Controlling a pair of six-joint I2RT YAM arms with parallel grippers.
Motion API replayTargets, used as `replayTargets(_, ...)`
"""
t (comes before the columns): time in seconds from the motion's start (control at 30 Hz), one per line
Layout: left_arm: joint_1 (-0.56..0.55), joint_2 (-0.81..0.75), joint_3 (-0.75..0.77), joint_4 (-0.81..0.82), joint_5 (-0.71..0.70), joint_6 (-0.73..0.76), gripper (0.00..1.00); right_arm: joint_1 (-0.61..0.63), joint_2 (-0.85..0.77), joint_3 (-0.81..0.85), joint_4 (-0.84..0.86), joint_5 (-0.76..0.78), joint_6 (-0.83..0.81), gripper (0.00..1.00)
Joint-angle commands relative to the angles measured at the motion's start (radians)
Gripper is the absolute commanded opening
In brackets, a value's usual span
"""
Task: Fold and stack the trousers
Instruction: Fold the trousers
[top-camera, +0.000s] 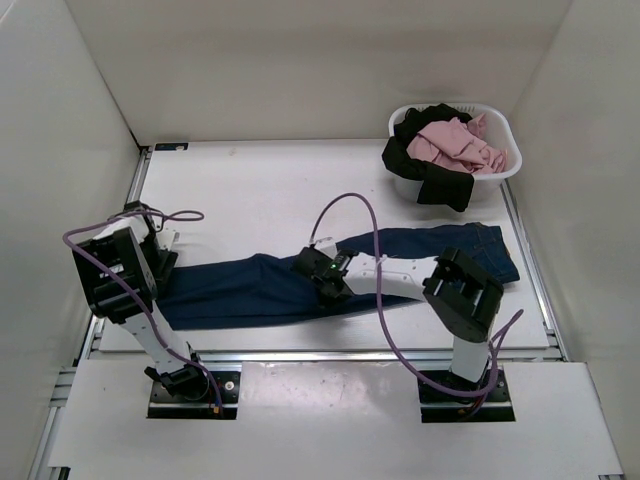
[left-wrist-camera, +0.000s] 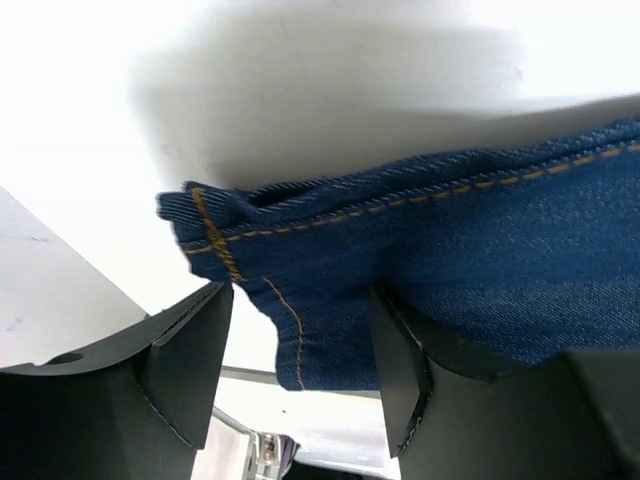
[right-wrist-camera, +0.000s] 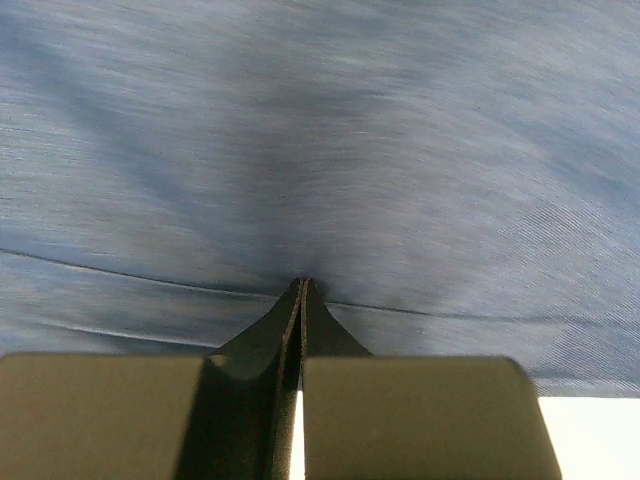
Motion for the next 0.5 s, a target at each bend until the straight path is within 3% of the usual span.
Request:
replayTargets(0.0, 0.003, 0.008, 0.040, 0.089, -0.002, 0.000, 0.68, -0.006, -0.075, -0.095, -0.091, 0.152, 0.051, 0.00)
replayTargets(0.17, 0.003, -0.056, 0.070, 0.011, 0.033, 0.000, 0.71, -0.006, -0.118, -0.083, -0.117, 0.161, 0.014, 0.00)
replayTargets(0.47, 0.057, -0.339, 0.042, -0.098, 0.068, 0.025, 0.76, -0.026, -0.128, 0.063, -0.131, 0.124, -0.035, 0.07)
